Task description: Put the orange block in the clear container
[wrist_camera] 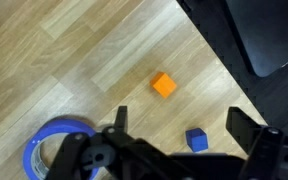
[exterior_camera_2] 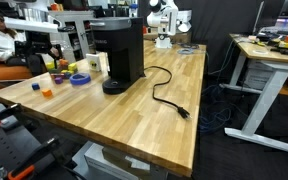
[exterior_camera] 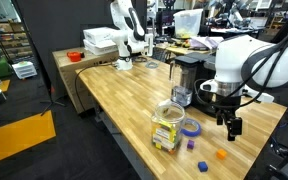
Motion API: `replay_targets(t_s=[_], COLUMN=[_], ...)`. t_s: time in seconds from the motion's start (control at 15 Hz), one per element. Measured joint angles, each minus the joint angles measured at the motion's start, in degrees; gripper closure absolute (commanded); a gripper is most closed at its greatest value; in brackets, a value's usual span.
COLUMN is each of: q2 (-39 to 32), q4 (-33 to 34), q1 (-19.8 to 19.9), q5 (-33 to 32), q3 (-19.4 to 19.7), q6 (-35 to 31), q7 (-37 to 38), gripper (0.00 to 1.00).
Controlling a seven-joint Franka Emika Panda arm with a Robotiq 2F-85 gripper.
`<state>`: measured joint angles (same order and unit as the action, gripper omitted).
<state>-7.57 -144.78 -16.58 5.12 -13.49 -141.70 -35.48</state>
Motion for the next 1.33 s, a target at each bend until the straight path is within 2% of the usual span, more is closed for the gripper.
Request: replay_targets(t_s=[0.4, 0.6, 1.33], q2=[-0.18, -0.48, -9.77], q4=[-0.08, -0.88, 0.25], q1=[0.07, 0.53, 1.73], q5=[0.0, -1.55, -0.12], q3=[-0.26, -0.22, -1.31], q6=[-0.01, -0.34, -10.82], q7=[0.45, 4.55, 16.47], gripper=[0.0, 0.0, 0.0])
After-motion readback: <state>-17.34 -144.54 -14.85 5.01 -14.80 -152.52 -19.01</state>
